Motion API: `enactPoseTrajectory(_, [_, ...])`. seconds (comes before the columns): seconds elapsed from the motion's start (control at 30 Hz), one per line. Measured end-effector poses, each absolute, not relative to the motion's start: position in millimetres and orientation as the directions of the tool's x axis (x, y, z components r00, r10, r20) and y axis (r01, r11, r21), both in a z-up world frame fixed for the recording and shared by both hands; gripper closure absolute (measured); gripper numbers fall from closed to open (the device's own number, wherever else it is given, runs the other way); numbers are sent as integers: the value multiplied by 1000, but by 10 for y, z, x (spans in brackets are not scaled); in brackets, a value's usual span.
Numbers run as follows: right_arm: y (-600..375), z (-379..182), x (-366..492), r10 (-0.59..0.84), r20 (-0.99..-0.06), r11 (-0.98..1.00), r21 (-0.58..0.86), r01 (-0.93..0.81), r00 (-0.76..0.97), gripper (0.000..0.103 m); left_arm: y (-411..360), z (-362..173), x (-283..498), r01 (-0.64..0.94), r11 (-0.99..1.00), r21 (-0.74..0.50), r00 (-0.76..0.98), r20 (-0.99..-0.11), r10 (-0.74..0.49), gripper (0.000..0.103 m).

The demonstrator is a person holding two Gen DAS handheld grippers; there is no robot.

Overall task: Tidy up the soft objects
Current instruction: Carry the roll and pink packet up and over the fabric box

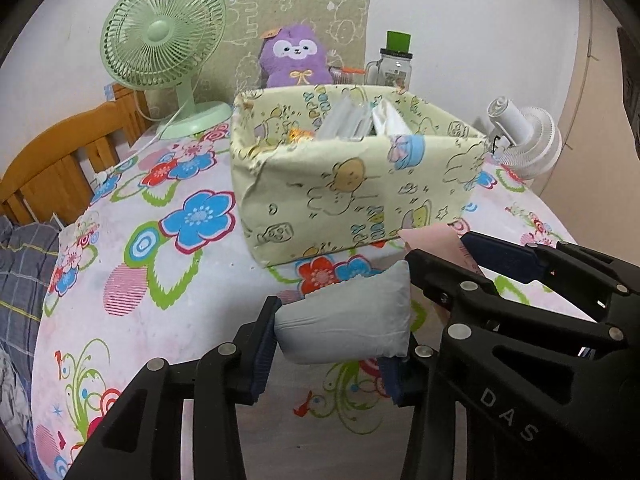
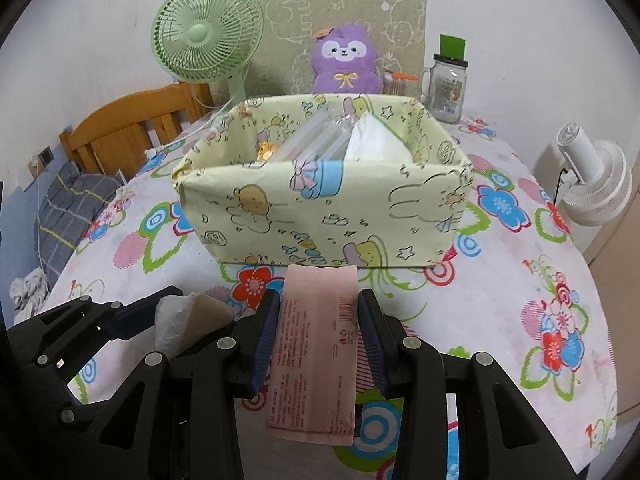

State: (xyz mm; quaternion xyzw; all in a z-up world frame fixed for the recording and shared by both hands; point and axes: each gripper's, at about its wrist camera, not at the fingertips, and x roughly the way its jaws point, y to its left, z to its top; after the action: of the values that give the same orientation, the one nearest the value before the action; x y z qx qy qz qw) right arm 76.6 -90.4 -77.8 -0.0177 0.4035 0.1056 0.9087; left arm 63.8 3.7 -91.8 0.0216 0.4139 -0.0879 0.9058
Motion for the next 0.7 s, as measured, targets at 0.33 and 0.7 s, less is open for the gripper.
enactPoseTrajectory(0.33, [-985,-553,723,176,-714,976,40,-212,677,60,-55,-723,611,178,983,-42,662,-734,-151,57])
enactPoseTrajectory(0.7, [-1075,-242,645,181,-679,976,36,-214,712,60,-144,-426,543,176,984,-28,696,-704,-144,57])
